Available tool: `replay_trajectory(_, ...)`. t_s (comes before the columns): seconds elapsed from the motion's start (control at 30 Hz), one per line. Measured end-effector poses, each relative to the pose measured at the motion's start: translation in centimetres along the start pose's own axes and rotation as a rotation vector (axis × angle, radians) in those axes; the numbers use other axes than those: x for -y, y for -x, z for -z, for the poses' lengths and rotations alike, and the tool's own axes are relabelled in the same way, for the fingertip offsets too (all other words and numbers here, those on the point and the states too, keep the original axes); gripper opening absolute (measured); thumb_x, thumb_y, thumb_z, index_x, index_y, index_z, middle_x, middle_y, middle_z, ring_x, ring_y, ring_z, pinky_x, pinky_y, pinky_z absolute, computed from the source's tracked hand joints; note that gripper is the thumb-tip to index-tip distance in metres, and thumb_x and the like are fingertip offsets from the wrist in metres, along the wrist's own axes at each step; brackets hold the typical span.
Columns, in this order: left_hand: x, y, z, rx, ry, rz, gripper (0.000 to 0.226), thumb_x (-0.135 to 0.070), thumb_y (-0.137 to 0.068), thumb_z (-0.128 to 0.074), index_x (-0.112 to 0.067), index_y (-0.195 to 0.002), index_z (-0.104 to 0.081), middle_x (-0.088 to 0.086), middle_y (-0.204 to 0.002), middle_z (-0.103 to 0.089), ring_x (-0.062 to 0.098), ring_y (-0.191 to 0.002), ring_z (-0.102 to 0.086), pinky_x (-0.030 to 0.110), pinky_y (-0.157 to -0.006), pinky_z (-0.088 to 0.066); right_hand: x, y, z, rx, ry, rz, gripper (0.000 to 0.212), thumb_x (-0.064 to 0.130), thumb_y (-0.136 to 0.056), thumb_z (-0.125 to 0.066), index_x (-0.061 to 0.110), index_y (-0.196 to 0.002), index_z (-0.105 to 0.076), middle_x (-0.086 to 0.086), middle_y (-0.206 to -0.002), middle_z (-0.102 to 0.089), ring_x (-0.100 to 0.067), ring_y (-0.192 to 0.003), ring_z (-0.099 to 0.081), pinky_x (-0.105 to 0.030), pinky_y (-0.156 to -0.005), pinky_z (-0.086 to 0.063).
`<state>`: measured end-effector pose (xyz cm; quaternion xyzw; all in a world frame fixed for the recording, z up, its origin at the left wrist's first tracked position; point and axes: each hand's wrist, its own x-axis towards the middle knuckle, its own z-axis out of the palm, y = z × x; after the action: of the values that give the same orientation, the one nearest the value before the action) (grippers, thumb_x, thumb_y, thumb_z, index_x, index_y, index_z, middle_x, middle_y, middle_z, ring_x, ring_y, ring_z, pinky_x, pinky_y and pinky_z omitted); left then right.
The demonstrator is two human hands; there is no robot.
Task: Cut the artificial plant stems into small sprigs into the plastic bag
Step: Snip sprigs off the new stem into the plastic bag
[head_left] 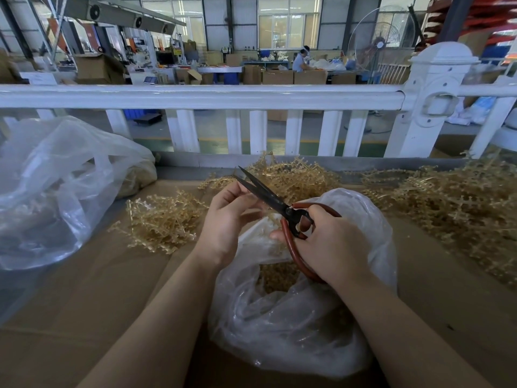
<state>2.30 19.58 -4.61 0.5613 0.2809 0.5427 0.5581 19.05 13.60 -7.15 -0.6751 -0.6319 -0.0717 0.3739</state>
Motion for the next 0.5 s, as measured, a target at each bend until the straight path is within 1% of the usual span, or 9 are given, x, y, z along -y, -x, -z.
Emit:
replay_trajectory(0.07,-0.01,-0.04,-0.19,-0.007,0.094,0.074,0.013,0.000,-0.098,-0.045,-0.005,-0.098,-0.056,0.008,-0.085,-0.069,0.022,-0.077,-0.064,0.036,-0.075,-0.052,0.11,0.06,-0.13,-0.012,-0.019,0.000,0.071,0.089,-0.074,-0.044,0.028,-0.101,-0.068,0.015,-0.088,-0.071,-0.003,-0.075,-0.062,-0.015,-0.064,-0.047)
replay_trajectory(0.1,-0.06,-0.07,-0.22,-0.017,0.146,0.097,0.013,-0.001,-0.100,-0.043,-0.007,-0.094,-0.053,0.009,-0.085,-0.070,0.023,-0.077,-0.067,0.037,-0.073,-0.053,0.14,0.11,-0.16,-0.028,-0.034,-0.001,0.072,0.089,-0.075,-0.042,0.027,-0.100,-0.068,0.015,-0.086,-0.071,-0.003,-0.073,-0.062,-0.016,-0.064,-0.048)
replay_trajectory(0.17,-0.20,-0.17,-0.10,-0.044,0.256,0.120,0.018,-0.002,-0.102,-0.039,-0.010,-0.090,-0.049,0.014,-0.088,-0.072,0.027,-0.078,-0.070,0.038,-0.067,-0.056,0.08,0.16,-0.16,-0.078,-0.064,-0.001,0.071,0.089,-0.078,-0.038,0.024,-0.090,-0.067,0.014,-0.076,-0.067,-0.004,-0.065,-0.060,-0.018,-0.058,-0.049)
replay_trajectory(0.2,-0.30,-0.25,0.02,-0.055,0.305,0.130,0.019,-0.003,-0.102,-0.037,-0.011,-0.089,-0.048,0.017,-0.090,-0.073,0.029,-0.079,-0.071,0.038,-0.065,-0.057,0.02,0.16,-0.15,-0.098,-0.075,-0.008,0.068,0.086,-0.080,-0.040,0.024,-0.087,-0.066,0.014,-0.071,-0.064,-0.004,-0.062,-0.059,-0.019,-0.056,-0.049)
replay_trajectory(0.27,-0.42,-0.41,0.28,-0.068,0.369,0.152,0.020,-0.005,-0.103,-0.035,-0.012,-0.088,-0.047,0.020,-0.096,-0.074,0.031,-0.083,-0.072,0.037,-0.063,-0.058,-0.09,0.20,-0.18,-0.110,-0.115,-0.036,0.056,0.078,-0.082,-0.051,0.024,-0.086,-0.066,0.015,-0.068,-0.061,-0.002,-0.060,-0.057,-0.015,-0.055,-0.046)
replay_trajectory(0.3,-0.45,-0.49,0.41,-0.068,0.390,0.165,0.020,-0.006,-0.103,-0.035,-0.012,-0.088,-0.047,0.020,-0.098,-0.074,0.030,-0.084,-0.073,0.038,-0.064,-0.058,-0.13,0.19,-0.22,-0.105,-0.145,-0.057,0.049,0.073,-0.083,-0.058,0.025,-0.088,-0.067,0.015,-0.069,-0.062,0.000,-0.062,-0.058,-0.012,-0.056,-0.045)
replay_trajectory(0.37,-0.37,-0.63,0.60,-0.057,0.422,0.195,0.020,-0.007,-0.103,-0.036,-0.012,-0.088,-0.048,0.021,-0.100,-0.074,0.030,-0.087,-0.073,0.039,-0.066,-0.058,-0.14,0.07,-0.19,-0.084,-0.230,-0.114,0.035,0.063,-0.083,-0.071,0.029,-0.089,-0.067,0.016,-0.070,-0.064,0.001,-0.068,-0.060,-0.010,-0.060,-0.046)
replay_trajectory(0.43,-0.29,-0.69,0.63,-0.034,0.456,0.236,0.021,-0.008,-0.103,-0.036,-0.011,-0.088,-0.050,0.021,-0.100,-0.073,0.030,-0.088,-0.072,0.039,-0.067,-0.059,-0.16,-0.25,-0.04,-0.046,-0.334,-0.204,0.031,0.056,-0.085,-0.074,0.025,-0.083,-0.069,0.011,-0.067,-0.066,-0.002,-0.072,-0.062,-0.015,-0.063,-0.049)
replay_trajectory(0.5,-0.31,-0.60,0.56,-0.005,0.489,0.274,0.022,-0.009,-0.102,-0.036,-0.011,-0.086,-0.051,0.021,-0.100,-0.073,0.029,-0.089,-0.072,0.038,-0.068,-0.059,-0.14,-0.69,0.32,0.036,-0.479,-0.320,0.035,0.049,-0.089,-0.072,0.017,-0.076,-0.070,0.001,-0.063,-0.067,-0.010,-0.062,-0.063,-0.023,-0.059,-0.051)
